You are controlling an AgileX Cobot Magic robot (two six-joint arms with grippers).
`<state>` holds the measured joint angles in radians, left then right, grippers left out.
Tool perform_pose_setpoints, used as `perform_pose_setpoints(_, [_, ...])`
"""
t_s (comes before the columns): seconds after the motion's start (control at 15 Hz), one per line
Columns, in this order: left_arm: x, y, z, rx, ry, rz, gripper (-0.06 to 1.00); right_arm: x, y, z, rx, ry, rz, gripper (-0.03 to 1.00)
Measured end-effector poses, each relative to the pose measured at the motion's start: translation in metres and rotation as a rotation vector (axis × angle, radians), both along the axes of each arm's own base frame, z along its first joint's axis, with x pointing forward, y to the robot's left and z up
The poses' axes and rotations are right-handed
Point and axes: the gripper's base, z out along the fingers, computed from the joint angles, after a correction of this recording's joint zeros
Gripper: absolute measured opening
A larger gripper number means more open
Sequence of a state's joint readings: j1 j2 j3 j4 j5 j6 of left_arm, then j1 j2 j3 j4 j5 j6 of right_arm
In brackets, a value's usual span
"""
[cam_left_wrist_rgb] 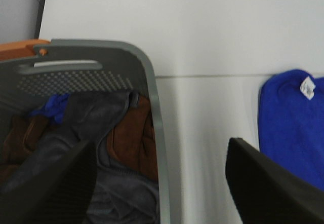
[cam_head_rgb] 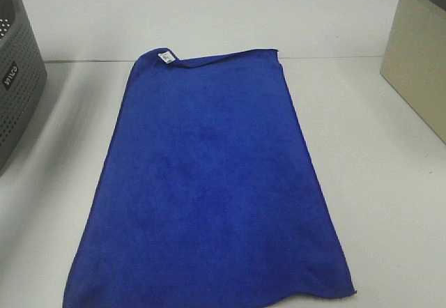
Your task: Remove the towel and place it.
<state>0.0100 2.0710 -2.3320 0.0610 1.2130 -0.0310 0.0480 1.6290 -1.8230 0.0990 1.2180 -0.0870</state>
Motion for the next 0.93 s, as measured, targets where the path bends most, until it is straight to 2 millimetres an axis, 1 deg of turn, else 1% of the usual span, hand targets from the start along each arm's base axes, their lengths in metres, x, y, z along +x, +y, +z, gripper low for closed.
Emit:
perform_pose_setpoints(0.07, [-0.014, 0.0, -0.003, 0.006, 0.05, -0.014, 0.68, -0.021, -0.001, 0.0, 0.001, 0.011, 0.001, 0.75])
perform_pose_setpoints(0.13, [-0.023, -0.001, 0.0, 0.007, 0.059, -0.018, 0.68, -0.034, -0.001, 0.004, 0.005, 0.003, 0.001, 0.75])
perform_pose_setpoints(0.27, [-0.067, -0.002, 0.002, 0.0, 0.125, -0.017, 0.68, -0.086, -0.001, 0.003, 0.043, 0.009, -0.005, 0.75])
perform_pose_setpoints(0.33, [-0.094, -0.002, 0.001, -0.005, 0.152, -0.01, 0.68, -0.11, -0.001, -0.001, 0.056, 0.013, -0.005, 0.75])
perform_pose_setpoints(0.4, [-0.121, -0.003, 0.006, -0.013, 0.137, -0.004, 0.68, -0.131, -0.002, -0.011, 0.059, 0.03, -0.009, 0.75])
perform_pose_setpoints(0.53, [-0.184, -0.003, 0.017, -0.023, 0.079, 0.005, 0.68, -0.176, -0.004, -0.022, 0.061, 0.013, -0.01, 0.75])
perform_pose_setpoints(0.6, [-0.217, -0.004, 0.015, -0.025, 0.069, 0.008, 0.68, -0.198, -0.005, -0.028, 0.062, -0.005, -0.01, 0.75])
perform_pose_setpoints(0.73, [-0.272, -0.003, 0.016, -0.009, 0.012, 0.011, 0.68, -0.235, -0.008, -0.04, 0.061, -0.051, -0.015, 0.75])
perform_pose_setpoints(0.87, [-0.319, 0.001, 0.01, 0.041, -0.051, 0.027, 0.68, -0.268, -0.01, -0.051, 0.052, -0.114, -0.02, 0.75])
perform_pose_setpoints(0.93, [-0.332, 0.002, 0.009, 0.056, -0.072, 0.032, 0.68, -0.274, -0.011, -0.055, 0.051, -0.124, -0.02, 0.75])
